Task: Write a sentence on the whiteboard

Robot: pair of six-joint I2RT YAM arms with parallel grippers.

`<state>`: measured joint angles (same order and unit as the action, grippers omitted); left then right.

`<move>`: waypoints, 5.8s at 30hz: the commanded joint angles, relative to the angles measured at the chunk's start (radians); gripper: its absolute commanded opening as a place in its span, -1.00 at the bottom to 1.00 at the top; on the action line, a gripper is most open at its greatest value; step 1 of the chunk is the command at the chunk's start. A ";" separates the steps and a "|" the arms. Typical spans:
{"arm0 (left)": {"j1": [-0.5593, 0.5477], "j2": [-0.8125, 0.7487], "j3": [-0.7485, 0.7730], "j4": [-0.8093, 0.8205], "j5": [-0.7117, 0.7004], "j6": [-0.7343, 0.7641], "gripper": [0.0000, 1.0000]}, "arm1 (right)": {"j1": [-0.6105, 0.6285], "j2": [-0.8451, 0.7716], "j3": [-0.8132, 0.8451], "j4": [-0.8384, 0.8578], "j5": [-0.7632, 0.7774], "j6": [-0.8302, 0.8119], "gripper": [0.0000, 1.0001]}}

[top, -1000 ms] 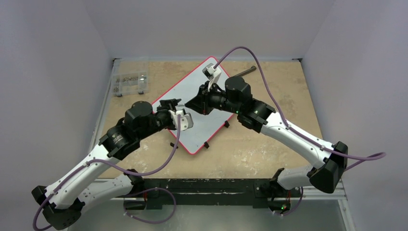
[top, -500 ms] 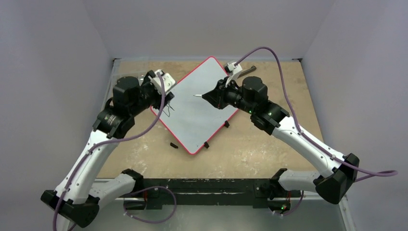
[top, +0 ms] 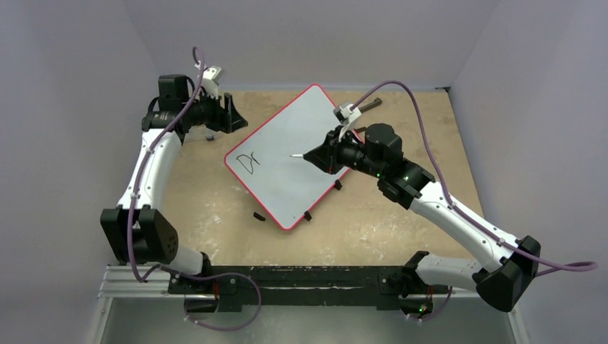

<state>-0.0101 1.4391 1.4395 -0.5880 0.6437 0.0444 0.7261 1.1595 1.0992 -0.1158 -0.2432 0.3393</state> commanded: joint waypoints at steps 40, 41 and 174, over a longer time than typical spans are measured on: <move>-0.014 0.373 0.124 -0.174 0.350 -0.125 -0.26 | -0.001 -0.045 -0.073 0.104 -0.091 0.011 -1.00; -0.016 0.375 0.126 -0.180 0.343 -0.120 -0.32 | -0.001 -0.047 -0.073 0.106 -0.092 0.012 -1.00; -0.183 0.074 0.090 -0.205 0.115 0.106 -1.00 | -0.003 0.342 -0.122 0.459 -0.124 0.036 -1.00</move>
<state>-0.1791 1.5631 1.5230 -0.8490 0.7418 0.0727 0.7235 1.5196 1.0000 0.4038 -0.4294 0.4107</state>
